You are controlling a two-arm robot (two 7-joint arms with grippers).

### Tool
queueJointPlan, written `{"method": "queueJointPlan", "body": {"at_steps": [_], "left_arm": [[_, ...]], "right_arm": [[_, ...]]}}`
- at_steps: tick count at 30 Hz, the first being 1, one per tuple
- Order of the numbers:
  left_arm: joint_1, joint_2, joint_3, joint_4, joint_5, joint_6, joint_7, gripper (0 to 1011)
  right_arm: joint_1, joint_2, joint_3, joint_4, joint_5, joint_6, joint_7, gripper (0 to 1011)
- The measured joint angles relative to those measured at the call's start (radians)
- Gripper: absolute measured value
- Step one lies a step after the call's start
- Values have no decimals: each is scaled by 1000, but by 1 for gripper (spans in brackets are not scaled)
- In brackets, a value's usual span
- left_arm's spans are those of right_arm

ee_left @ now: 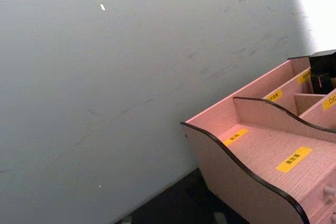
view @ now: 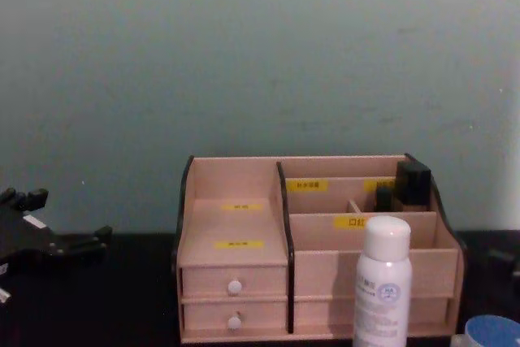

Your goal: Pick up the facial cleanser and watermelon frost from the table and place them into the tiered storage box.

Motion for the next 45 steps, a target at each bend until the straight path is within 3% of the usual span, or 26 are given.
{"method": "queueJointPlan", "body": {"at_steps": [8,29,45], "left_arm": [[0,0,0,0,0,0,0,1001],[0,0,0,0,0,0,0,1001],[0,0,0,0,0,0,0,1001]], "right_arm": [[34,-40,-36,27,-10,4,74,1002],[149,-155,-94,173,-70,46,177,1002],[192,-205,-91,237,-80,65,218,1002]]}}
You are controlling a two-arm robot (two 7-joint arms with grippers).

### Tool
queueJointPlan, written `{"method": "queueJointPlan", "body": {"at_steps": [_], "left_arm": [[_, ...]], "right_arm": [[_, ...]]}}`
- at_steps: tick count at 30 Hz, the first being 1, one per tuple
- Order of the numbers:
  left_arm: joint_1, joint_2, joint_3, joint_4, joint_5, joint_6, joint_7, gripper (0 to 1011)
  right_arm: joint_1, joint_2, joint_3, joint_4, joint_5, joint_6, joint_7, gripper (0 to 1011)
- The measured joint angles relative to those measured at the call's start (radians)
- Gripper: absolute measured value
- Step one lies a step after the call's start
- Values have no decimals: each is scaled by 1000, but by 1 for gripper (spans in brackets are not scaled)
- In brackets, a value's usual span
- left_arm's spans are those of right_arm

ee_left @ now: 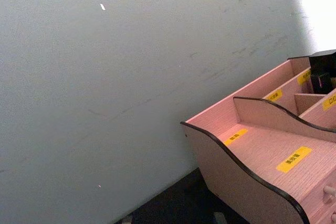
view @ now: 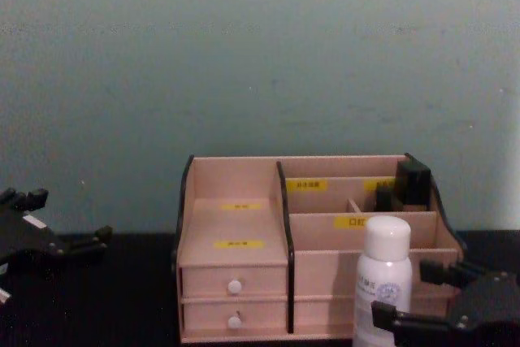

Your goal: Pick up the facial cleanser and watermelon frost from the table and place them into the tiered storage box.

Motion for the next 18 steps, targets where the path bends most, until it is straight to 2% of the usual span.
{"method": "queueJointPlan", "body": {"at_steps": [18], "left_arm": [[0,0,0,0,0,0,0,1001]], "right_arm": [[50,-32,-22,44,-2,2,29,1002]]}}
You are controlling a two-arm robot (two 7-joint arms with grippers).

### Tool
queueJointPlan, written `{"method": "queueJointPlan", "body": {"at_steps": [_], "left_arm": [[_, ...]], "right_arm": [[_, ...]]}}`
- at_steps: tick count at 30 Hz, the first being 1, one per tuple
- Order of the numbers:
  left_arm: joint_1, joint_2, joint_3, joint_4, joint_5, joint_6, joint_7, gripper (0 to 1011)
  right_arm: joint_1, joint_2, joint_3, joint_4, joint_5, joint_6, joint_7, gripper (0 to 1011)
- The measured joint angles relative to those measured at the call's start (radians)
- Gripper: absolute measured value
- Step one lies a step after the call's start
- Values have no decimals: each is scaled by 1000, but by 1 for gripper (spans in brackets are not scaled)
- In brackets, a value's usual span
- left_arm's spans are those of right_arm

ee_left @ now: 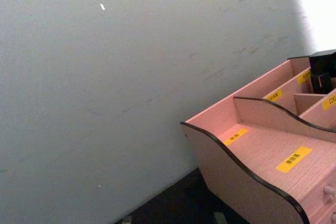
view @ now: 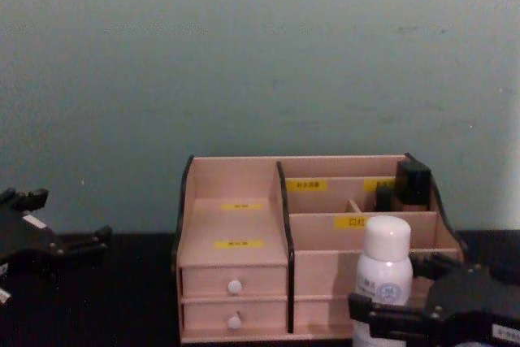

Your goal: Pick up the facial cleanser and watermelon frost from the table and place them into the tiered storage box.

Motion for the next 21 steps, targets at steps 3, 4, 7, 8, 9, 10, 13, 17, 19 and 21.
{"method": "queueJointPlan", "body": {"at_steps": [3,4,7,8,9,10,13,17,19,21], "left_arm": [[0,0,0,0,0,0,0,1001],[0,0,0,0,0,0,0,1001],[0,0,0,0,0,0,0,1001],[0,0,0,0,0,0,0,1002],[0,0,0,0,0,0,0,1001],[0,0,0,0,0,0,0,1001],[0,0,0,0,0,0,0,1001],[0,0,0,0,0,0,0,1001],[0,0,0,0,0,0,0,1001],[0,0,0,0,0,0,0,1001]], "right_arm": [[8,-5,-5,12,0,2,2,1002],[10,-6,-6,14,-1,2,2,1002],[17,-11,-9,24,-1,5,3,1002],[20,-12,-11,28,-1,6,3,1002],[22,-13,-11,31,-1,7,3,1002],[23,-14,-12,33,-1,7,3,1002],[29,-18,-14,42,-1,8,4,1002],[34,-23,-16,51,-1,11,3,1002],[36,-23,-16,56,0,12,3,1002],[38,-24,-16,59,1,13,2,1002]]}}
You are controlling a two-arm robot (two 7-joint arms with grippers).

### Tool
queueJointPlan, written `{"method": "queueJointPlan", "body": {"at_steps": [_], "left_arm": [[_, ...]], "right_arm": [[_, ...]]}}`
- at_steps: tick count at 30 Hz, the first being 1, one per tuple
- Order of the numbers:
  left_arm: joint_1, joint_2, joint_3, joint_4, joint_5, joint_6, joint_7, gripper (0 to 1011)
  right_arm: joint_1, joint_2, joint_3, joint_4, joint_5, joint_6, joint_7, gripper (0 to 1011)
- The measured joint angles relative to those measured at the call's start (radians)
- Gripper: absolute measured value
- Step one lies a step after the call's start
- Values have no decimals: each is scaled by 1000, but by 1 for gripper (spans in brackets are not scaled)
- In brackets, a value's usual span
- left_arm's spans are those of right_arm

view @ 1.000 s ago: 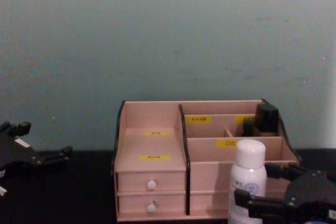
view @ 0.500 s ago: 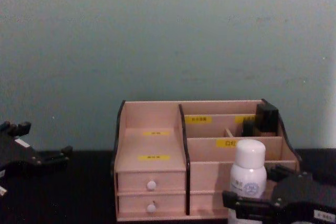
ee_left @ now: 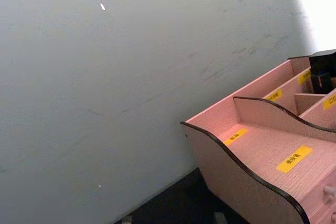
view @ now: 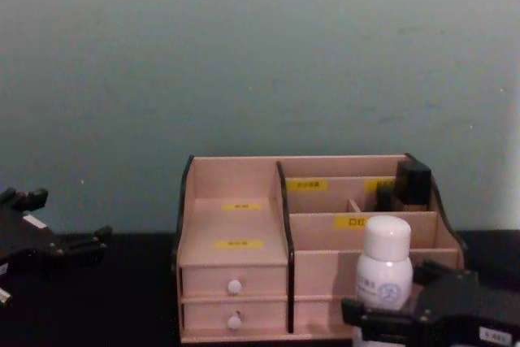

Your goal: Pick up the facial cleanser and watermelon frost from the table and place them into the tiered storage box.

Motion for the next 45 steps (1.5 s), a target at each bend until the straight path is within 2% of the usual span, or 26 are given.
{"method": "queueJointPlan", "body": {"at_steps": [36,38,45], "left_arm": [[0,0,0,0,0,0,0,1001],[0,0,0,0,0,0,0,1001],[0,0,0,0,0,0,0,1001]], "right_arm": [[6,-6,5,13,5,4,-9,1003],[5,-6,5,13,5,4,-9,979],[5,-6,5,13,5,4,-9,799]]}}
